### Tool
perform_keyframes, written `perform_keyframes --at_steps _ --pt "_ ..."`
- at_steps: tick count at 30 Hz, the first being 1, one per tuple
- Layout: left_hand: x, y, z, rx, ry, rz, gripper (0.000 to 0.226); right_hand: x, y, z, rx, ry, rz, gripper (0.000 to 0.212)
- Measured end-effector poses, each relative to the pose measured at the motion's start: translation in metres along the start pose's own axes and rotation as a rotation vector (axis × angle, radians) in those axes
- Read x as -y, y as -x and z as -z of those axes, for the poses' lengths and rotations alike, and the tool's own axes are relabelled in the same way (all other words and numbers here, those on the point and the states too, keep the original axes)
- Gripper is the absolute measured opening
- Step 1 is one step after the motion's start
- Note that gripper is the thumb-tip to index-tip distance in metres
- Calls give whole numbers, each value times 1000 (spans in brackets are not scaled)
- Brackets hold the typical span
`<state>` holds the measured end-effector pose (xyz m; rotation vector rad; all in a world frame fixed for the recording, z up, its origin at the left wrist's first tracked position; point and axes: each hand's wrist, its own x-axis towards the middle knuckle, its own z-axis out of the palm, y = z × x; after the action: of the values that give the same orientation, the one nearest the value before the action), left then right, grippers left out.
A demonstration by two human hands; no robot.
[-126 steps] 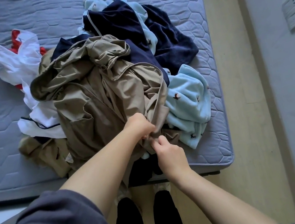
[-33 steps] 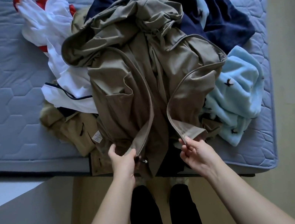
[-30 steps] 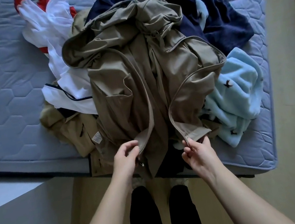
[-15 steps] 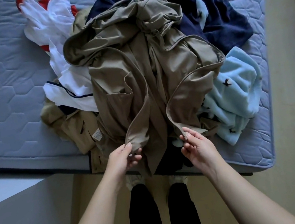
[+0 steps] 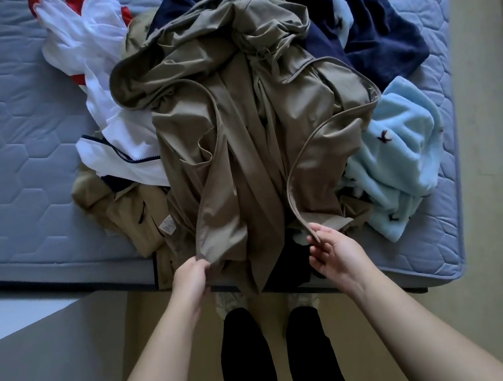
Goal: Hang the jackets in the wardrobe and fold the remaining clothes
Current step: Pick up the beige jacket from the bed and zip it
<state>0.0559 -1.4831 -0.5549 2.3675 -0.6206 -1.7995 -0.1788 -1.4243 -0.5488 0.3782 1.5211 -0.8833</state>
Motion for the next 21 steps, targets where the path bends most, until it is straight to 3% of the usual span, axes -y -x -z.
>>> perform_keyframes --at_steps 3,6,9,11,14,16,19,21 --pt "-14 2 -1 -88 -574 -61 33 4 -5 0 -125 334 -17 31" --pt "-55 6 -21 -178 -529 -283 52 32 -18 -8 -328 612 195 30" --pt "-128 7 -49 -381 -406 -626 53 91 -25 -36 -508 594 486 39" --pt "-175 4 -66 -488 -403 -741 57 131 -31 -58 -499 530 642 49" --pt "-224 -15 -78 -514 -525 -614 65 178 -40 -85 -508 621 657 67" --pt "-237 -30 -74 -456 -488 -475 45 192 -43 -93 -596 944 761 66" --pt "-243 -44 -61 -273 -186 -420 15 191 -45 -110 -512 1286 1181 57" --pt "-240 -43 -49 -76 75 -349 15 191 -46 -127 -409 1350 1179 68"
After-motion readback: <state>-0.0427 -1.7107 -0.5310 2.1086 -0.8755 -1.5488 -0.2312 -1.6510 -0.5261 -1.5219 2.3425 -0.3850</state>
